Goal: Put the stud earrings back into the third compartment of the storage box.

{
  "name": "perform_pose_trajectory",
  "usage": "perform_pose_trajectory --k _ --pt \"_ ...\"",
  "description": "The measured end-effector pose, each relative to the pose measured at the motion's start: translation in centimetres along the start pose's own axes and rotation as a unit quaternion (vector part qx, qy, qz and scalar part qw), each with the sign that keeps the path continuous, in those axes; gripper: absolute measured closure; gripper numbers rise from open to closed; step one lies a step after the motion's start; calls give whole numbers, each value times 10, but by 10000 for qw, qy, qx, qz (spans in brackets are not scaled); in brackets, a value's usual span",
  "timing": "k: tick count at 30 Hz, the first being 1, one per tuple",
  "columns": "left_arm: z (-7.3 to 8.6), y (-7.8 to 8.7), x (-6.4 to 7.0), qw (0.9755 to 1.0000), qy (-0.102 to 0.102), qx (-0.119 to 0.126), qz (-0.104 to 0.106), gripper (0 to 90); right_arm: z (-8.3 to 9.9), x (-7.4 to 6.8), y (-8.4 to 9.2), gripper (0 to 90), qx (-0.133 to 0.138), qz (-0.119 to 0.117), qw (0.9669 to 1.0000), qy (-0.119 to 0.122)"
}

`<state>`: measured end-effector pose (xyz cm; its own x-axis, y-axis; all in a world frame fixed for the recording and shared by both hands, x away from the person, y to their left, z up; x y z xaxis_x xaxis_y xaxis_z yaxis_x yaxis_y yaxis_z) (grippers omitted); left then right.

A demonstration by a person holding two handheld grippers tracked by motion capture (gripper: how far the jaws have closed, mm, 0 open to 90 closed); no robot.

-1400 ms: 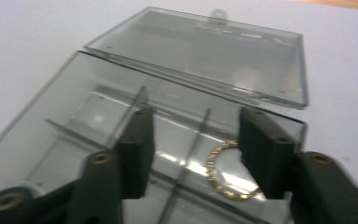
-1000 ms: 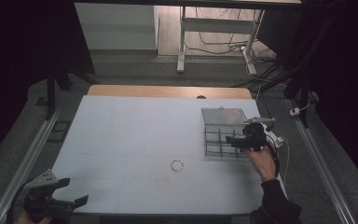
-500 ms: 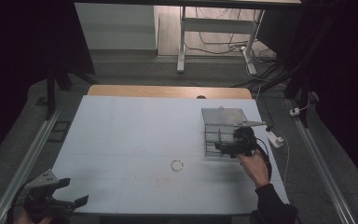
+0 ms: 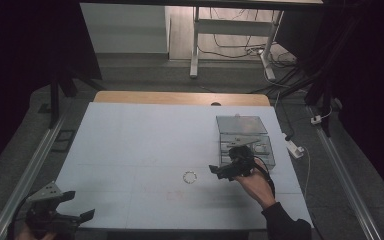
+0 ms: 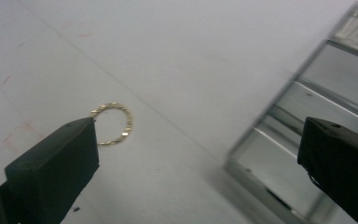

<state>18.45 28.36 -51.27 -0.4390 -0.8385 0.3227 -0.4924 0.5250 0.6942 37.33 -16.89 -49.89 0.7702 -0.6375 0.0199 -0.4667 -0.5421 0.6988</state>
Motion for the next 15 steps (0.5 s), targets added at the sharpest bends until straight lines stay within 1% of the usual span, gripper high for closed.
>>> perform_pose_trajectory --k 2,3,7,9,12,13,15 --pt "0 0 0 10000 -1 -5 1 0 -2 -10 -4 0 -58 -94 9998 140" --pt "0 0 0 10000 -2 -6 3 0 -2 -16 -7 0 -92 -180 9996 207" --pt "0 0 0 10000 -5 -2 2 0 -5 -35 -16 0 -252 -339 9980 478" --pt "0 0 0 10000 -1 -9 7 0 -5 -42 -20 0 -291 -419 9970 581" --pt "0 0 0 10000 -4 -11 5 0 -6 -51 -25 0 -343 -541 9960 617" --pt "0 0 0 10000 -11 -12 -1 0 -6 -56 -28 0 -388 -583 9954 661" --pt "0 0 0 10000 -9 -16 -7 0 -6 -63 -32 0 -434 -630 9937 823"
Point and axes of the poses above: each handheld gripper's, and its own axes: y roughly backward along the jaws, z roughly out of its underside, x roughly to its right, the point moved 4 cm from there along -y, roughly forward along the jaws, and after that the axes turned 7 degrees about y, right-handed, at the moved point
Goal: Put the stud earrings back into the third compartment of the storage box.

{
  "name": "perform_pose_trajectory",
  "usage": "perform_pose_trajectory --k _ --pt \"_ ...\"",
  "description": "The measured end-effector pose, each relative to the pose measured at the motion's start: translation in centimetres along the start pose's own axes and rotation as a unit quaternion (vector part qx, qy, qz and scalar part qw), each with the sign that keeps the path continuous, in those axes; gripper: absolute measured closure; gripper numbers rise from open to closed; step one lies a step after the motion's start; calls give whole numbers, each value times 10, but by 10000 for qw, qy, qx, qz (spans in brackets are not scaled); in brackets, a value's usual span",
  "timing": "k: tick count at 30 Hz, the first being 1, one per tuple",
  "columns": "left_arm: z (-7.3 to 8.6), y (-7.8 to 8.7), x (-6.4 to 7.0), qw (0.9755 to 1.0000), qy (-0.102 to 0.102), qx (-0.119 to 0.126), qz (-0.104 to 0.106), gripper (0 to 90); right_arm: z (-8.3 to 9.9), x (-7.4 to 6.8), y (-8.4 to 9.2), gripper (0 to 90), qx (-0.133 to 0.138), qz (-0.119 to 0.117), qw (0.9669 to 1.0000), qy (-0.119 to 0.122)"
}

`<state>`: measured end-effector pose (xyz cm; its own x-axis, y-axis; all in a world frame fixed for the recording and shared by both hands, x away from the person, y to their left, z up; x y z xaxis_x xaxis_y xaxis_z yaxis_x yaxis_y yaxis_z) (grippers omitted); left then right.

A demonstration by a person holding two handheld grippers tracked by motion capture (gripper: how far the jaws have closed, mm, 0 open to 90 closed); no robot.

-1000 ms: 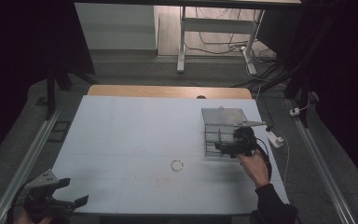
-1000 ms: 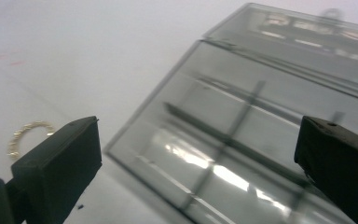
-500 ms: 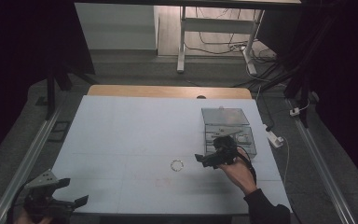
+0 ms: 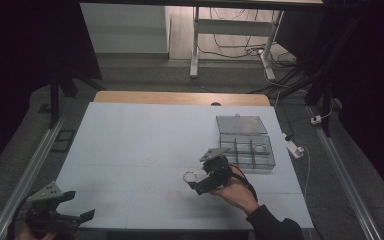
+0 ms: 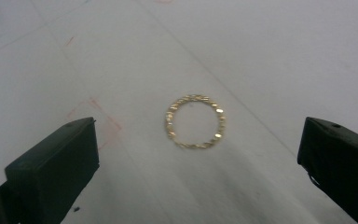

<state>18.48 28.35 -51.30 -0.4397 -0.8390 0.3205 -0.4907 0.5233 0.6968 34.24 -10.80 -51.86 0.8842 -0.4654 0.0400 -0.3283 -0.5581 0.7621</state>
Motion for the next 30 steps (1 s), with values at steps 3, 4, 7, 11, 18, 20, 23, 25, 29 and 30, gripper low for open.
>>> perform_pose_trajectory --k 3,4,7,11,18,20,23,25,29,30 --pt "0 0 0 10000 3 -5 5 0 -2 -9 -10 0 -83 -75 9999 122" --pt "0 0 0 10000 5 -4 5 0 -2 -11 -14 0 -114 -110 9998 142" --pt "0 0 0 10000 7 -4 9 0 -3 -19 -25 0 -227 -195 9992 273" --pt "0 0 0 10000 5 -10 9 0 -3 -27 -34 0 -341 -217 9981 456" --pt "0 0 0 10000 1 -11 8 0 -1 -31 -46 151 -490 -259 9963 660" --pt "0 0 0 10000 0 -14 0 0 -1 -31 -47 260 -543 -326 9950 775" --pt "0 0 0 10000 1 -16 0 0 -2 -29 -46 412 -589 -250 9944 840" --pt "0 0 0 10000 3 -20 0 0 -3 -26 -44 553 -611 -239 9945 821" --pt "0 -1 0 10000 0 -26 -2 0 -4 -18 -43 763 -651 -228 9945 793" --pt "0 -1 0 10000 2 -24 -4 0 -4 -17 -43 806 -655 -209 9946 783"
Point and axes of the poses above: each handheld gripper's, and its own axes: y roughly backward along the jaws, z roughly out of its underside, x roughly to its right, the point moved 4 cm from there along -y, roughly forward along the jaws, and after that the axes turned 7 degrees about y, right-handed, at the moved point
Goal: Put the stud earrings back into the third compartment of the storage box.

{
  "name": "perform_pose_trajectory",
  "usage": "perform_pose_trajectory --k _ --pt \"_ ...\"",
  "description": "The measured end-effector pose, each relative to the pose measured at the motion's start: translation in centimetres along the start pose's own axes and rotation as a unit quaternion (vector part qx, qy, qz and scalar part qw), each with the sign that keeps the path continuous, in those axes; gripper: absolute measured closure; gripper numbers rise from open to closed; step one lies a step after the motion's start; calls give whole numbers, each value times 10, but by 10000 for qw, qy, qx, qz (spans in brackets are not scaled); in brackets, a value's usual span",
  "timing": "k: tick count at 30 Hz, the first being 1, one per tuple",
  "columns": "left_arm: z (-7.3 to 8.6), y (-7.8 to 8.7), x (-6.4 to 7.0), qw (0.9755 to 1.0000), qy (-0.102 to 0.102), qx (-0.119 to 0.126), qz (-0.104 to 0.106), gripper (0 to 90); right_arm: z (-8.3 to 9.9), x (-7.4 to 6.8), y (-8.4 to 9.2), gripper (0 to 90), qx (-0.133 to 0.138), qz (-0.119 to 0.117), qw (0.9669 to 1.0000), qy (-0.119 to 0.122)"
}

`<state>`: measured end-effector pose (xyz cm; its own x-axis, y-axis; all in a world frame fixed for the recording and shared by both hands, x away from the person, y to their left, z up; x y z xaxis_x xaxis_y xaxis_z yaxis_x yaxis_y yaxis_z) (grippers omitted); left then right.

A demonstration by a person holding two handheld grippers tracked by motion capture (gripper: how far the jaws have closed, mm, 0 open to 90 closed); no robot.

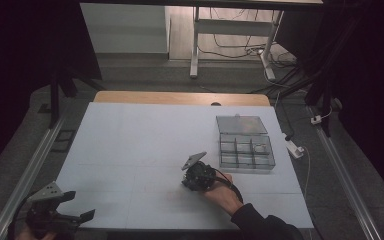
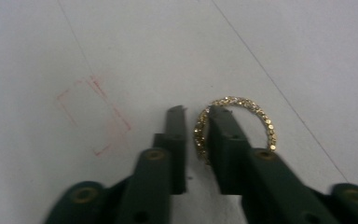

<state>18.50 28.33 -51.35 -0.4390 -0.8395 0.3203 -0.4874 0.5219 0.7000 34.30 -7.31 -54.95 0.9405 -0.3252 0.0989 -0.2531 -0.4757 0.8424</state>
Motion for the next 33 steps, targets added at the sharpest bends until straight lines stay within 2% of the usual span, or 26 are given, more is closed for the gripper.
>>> perform_pose_trajectory --k 2,11,16,22,33 --pt "0 0 0 10000 1 -3 1 0 0 1 0 873 -10 -2 10000 9" --pt "1 1 0 10000 31 -6 1 0 -2 2 0 879 -75 -51 9999 -85" --pt "1 2 -1 10000 51 24 20 0 -4 2 3 879 -76 78 9999 10" --pt "1 1 -1 10000 41 21 29 0 -6 5 13 879 165 65 9998 -114" --pt "1 1 -1 10000 25 10 36 1 -9 7 30 879 459 41 9989 -106"
Point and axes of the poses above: each handheld gripper's, and its own axes: y roughly backward along the jaws, z roughly out of its underside, x roughly to its right, the point moved 4 cm from there along -y, roughly forward along the jaws, and after that the axes turned 7 degrees about y, right-handed, at the moved point
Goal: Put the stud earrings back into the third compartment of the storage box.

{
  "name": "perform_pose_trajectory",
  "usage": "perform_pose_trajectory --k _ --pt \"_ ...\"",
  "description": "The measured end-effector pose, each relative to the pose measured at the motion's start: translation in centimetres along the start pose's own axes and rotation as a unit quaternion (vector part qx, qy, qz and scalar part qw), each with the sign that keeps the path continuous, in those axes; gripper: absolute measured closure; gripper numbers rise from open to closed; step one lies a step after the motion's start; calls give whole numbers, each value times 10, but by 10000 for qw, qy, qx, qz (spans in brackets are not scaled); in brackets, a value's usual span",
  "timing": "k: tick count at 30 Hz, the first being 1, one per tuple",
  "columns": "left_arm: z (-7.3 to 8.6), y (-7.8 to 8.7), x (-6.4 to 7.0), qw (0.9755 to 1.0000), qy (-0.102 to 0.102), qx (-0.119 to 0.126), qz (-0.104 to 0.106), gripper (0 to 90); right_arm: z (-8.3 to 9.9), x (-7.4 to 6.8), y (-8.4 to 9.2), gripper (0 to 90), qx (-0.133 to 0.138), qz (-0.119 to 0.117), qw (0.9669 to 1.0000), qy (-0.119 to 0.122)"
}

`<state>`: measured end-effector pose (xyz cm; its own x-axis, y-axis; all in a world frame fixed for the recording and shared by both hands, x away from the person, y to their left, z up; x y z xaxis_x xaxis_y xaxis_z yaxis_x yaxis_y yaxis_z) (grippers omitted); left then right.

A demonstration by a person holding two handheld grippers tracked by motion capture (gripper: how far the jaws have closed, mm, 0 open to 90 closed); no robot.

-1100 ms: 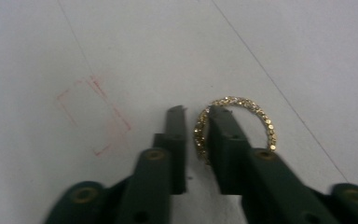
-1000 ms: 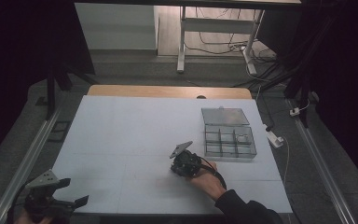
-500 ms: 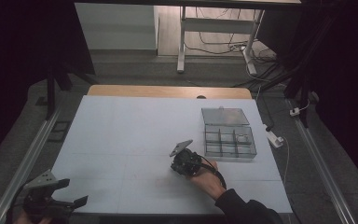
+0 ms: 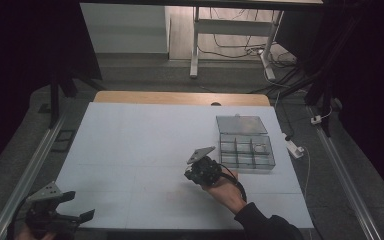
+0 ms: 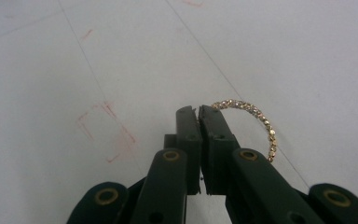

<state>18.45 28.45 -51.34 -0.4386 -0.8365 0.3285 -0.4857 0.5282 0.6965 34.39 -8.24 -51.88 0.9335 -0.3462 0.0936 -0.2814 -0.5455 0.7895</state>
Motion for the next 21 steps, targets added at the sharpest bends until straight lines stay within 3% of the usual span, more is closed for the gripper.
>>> perform_pose_trajectory --k 8,21 --pt "0 0 0 10000 -4 5 9 1 0 9 17 879 221 111 9996 -157" --pt "0 1 0 10000 15 27 56 7 14 45 49 879 463 632 9954 -558"
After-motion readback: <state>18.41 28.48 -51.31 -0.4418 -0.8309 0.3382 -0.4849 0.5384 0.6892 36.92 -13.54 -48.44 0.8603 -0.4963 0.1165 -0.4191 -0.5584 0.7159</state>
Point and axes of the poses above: each handheld gripper's, and its own axes: y roughly backward along the jaws, z roughly out of its underside, x roughly to its right, the point moved 4 cm from there along -y, roughly forward along the jaws, and after that the axes turned 7 degrees about y, right-handed, at the moved point
